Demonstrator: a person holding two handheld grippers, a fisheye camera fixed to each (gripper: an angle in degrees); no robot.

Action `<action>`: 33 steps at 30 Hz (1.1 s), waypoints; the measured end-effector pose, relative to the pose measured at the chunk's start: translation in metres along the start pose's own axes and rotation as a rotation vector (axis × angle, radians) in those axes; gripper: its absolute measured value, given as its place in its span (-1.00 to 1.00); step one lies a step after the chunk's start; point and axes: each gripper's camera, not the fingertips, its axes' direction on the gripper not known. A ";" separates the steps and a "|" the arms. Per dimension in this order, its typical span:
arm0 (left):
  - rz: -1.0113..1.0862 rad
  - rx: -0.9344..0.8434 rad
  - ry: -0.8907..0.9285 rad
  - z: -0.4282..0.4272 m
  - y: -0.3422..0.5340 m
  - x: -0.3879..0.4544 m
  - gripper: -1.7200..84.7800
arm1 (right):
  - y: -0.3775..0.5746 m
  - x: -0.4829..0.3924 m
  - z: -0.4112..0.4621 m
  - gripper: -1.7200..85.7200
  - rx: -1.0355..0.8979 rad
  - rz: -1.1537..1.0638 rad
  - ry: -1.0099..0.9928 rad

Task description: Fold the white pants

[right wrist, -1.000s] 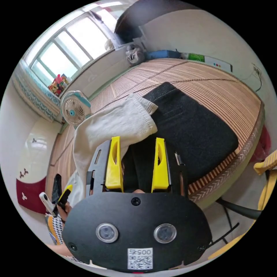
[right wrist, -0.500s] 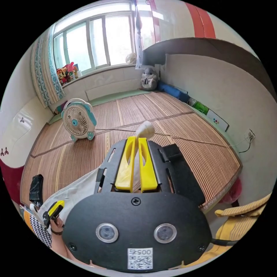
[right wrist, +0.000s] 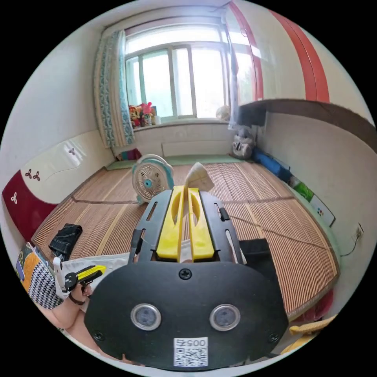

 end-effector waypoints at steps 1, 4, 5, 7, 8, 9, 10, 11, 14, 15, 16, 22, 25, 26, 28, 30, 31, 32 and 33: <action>-0.004 0.009 -0.008 -0.003 0.002 0.000 -0.97 | -0.001 0.005 -0.002 -0.99 0.006 0.005 -0.002; -0.020 0.018 -0.005 -0.009 0.006 0.000 -0.97 | 0.015 0.054 0.021 -0.97 -0.067 0.142 0.060; -0.020 0.015 -0.005 -0.010 0.008 0.001 -0.96 | 0.033 0.078 0.044 -0.93 -0.144 0.210 0.102; -0.016 -0.003 -0.021 -0.010 0.010 0.003 -0.95 | 0.071 0.119 0.085 -0.83 -0.355 0.392 0.245; -0.012 -0.017 -0.026 -0.008 0.012 0.005 -0.93 | 0.102 0.143 0.110 -0.76 -0.532 0.513 0.327; -0.009 -0.024 -0.024 -0.008 0.013 0.006 -0.92 | 0.134 0.156 0.122 -0.77 -0.639 0.583 0.363; -0.003 -0.032 -0.021 -0.008 0.014 0.008 -0.90 | 0.147 0.158 0.122 -0.78 -0.646 0.603 0.374; -0.001 -0.034 -0.027 -0.010 0.016 0.010 -0.89 | 0.168 0.156 0.115 -0.78 -0.588 0.620 0.367; -0.004 -0.019 -0.017 -0.018 0.020 0.012 -0.87 | 0.204 0.135 0.090 -0.78 -0.463 0.625 0.189; -0.005 -0.016 -0.013 -0.020 0.020 0.012 -0.87 | 0.213 0.118 0.079 -0.78 -0.456 0.552 0.126; -0.004 -0.011 -0.003 -0.023 0.022 0.013 -0.87 | 0.216 0.107 0.073 -0.78 -0.459 0.503 0.109; 0.043 0.012 0.038 -0.055 0.037 0.031 -0.85 | 0.255 -0.022 0.006 -0.79 -0.529 0.102 -0.002; 0.053 0.061 0.026 -0.110 0.051 0.036 -0.83 | 0.273 -0.085 -0.028 -0.79 -0.524 -0.022 -0.098; 0.057 0.087 0.006 -0.137 0.060 0.034 -0.82 | 0.282 -0.108 -0.039 -0.79 -0.514 -0.065 -0.132; 0.047 0.104 -0.054 -0.178 0.077 0.023 -0.81 | 0.295 -0.138 -0.053 -0.79 -0.508 -0.121 -0.168; 0.020 0.102 -0.137 -0.215 0.095 0.004 -0.80 | 0.314 -0.173 -0.066 -0.79 -0.496 -0.184 -0.197; -0.013 0.095 -0.198 -0.238 0.109 -0.013 -0.78 | 0.318 -0.180 -0.068 -0.79 -0.495 -0.199 -0.198; -0.062 0.084 -0.250 -0.259 0.123 -0.033 -0.76 | 0.327 -0.194 -0.071 -0.79 -0.498 -0.219 -0.199; -0.091 0.080 -0.271 -0.269 0.130 -0.044 -0.75 | 0.336 -0.205 -0.073 -0.79 -0.508 -0.241 -0.206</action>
